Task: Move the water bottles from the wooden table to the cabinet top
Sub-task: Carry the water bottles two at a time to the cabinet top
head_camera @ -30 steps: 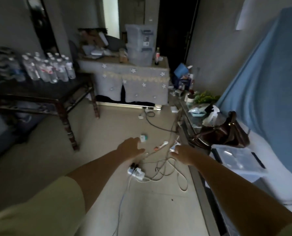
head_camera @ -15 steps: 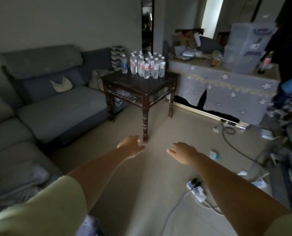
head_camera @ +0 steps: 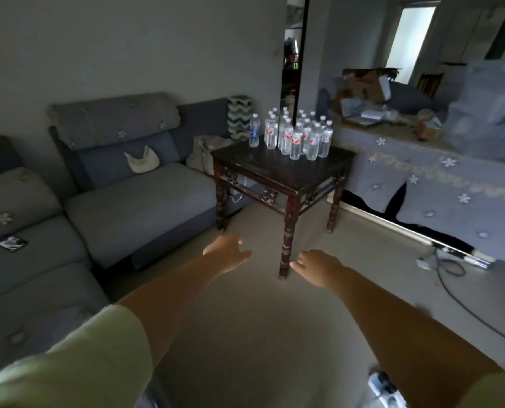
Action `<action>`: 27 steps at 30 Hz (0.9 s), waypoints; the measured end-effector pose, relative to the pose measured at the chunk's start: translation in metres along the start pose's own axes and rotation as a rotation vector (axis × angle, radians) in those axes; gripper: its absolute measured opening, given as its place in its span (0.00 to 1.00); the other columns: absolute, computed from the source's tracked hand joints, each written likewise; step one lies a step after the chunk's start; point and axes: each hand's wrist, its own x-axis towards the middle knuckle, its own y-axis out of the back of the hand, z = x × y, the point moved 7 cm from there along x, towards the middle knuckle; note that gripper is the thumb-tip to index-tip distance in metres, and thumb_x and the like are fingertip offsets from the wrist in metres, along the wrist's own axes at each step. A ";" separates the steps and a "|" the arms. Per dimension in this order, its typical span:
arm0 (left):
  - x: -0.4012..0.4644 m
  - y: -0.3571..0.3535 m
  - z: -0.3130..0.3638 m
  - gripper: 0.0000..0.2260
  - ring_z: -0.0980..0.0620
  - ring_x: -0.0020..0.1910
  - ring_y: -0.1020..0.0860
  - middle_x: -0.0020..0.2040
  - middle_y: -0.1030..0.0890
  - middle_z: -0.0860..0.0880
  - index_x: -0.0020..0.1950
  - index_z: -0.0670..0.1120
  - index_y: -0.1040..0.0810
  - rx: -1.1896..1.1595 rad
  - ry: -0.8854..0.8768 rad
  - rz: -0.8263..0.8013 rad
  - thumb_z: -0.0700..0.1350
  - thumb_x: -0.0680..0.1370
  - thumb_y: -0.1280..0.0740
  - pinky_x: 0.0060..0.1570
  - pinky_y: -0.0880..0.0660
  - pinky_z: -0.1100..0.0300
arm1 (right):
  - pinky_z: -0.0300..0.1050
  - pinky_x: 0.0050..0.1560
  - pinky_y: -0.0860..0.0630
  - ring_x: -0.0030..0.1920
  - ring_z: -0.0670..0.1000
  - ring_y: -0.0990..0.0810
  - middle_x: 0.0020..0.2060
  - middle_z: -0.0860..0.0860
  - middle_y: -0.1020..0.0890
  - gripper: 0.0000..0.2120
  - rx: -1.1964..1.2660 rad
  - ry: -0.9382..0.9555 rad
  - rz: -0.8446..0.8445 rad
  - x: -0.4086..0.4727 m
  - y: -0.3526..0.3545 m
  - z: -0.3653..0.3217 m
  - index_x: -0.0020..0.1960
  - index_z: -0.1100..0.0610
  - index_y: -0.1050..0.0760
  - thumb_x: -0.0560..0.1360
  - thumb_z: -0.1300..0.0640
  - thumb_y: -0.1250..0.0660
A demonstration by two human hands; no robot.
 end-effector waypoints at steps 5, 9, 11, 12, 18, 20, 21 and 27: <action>0.070 0.016 -0.002 0.23 0.46 0.63 0.26 0.67 0.27 0.45 0.70 0.46 0.30 0.037 -0.012 0.013 0.55 0.78 0.36 0.58 0.28 0.55 | 0.50 0.56 0.29 0.57 0.58 0.23 0.56 0.58 0.22 0.23 -0.014 0.026 -0.012 0.078 0.024 -0.003 0.59 0.59 0.28 0.82 0.41 0.49; 0.138 0.026 0.000 0.23 0.45 0.60 0.24 0.65 0.26 0.44 0.70 0.46 0.31 0.014 0.005 0.036 0.54 0.77 0.36 0.53 0.27 0.55 | 0.50 0.56 0.29 0.57 0.56 0.22 0.56 0.58 0.21 0.23 -0.040 0.047 -0.002 0.150 0.045 0.003 0.60 0.59 0.27 0.82 0.42 0.49; 0.173 0.029 0.002 0.23 0.45 0.60 0.25 0.65 0.26 0.44 0.70 0.46 0.31 0.018 0.020 0.032 0.53 0.77 0.36 0.54 0.25 0.54 | 0.49 0.56 0.29 0.57 0.55 0.22 0.56 0.57 0.20 0.23 -0.059 0.068 -0.007 0.185 0.055 0.007 0.60 0.58 0.26 0.82 0.42 0.50; 0.188 0.030 0.004 0.23 0.45 0.60 0.25 0.65 0.26 0.44 0.70 0.46 0.32 0.026 0.026 0.026 0.54 0.78 0.36 0.55 0.25 0.53 | 0.49 0.57 0.29 0.58 0.55 0.22 0.56 0.58 0.20 0.24 -0.070 0.074 -0.015 0.199 0.060 0.010 0.60 0.58 0.26 0.82 0.42 0.50; 0.273 0.037 0.016 0.23 0.45 0.61 0.25 0.67 0.28 0.44 0.71 0.45 0.32 0.007 0.037 0.040 0.53 0.78 0.36 0.56 0.26 0.53 | 0.51 0.62 0.27 0.60 0.57 0.23 0.58 0.59 0.21 0.23 -0.102 0.092 -0.008 0.287 0.100 0.036 0.64 0.60 0.29 0.83 0.45 0.50; 0.294 0.033 0.014 0.23 0.45 0.62 0.26 0.67 0.28 0.44 0.71 0.46 0.32 0.025 0.042 0.025 0.53 0.78 0.36 0.57 0.26 0.53 | 0.51 0.56 0.26 0.56 0.59 0.22 0.55 0.59 0.20 0.21 -0.073 0.112 -0.003 0.311 0.104 0.042 0.60 0.60 0.26 0.82 0.45 0.48; 0.309 0.034 0.010 0.23 0.44 0.63 0.26 0.68 0.28 0.44 0.71 0.46 0.32 0.028 0.049 0.023 0.54 0.78 0.36 0.58 0.27 0.53 | 0.51 0.53 0.27 0.54 0.59 0.22 0.53 0.59 0.20 0.21 -0.062 0.126 -0.005 0.326 0.105 0.043 0.58 0.60 0.26 0.82 0.45 0.47; 0.398 0.053 -0.017 0.21 0.44 0.61 0.26 0.65 0.27 0.43 0.68 0.45 0.31 0.028 0.070 0.017 0.53 0.78 0.36 0.58 0.27 0.53 | 0.53 0.60 0.28 0.60 0.59 0.23 0.59 0.59 0.21 0.23 -0.058 0.126 -0.028 0.411 0.110 0.036 0.61 0.60 0.26 0.81 0.43 0.47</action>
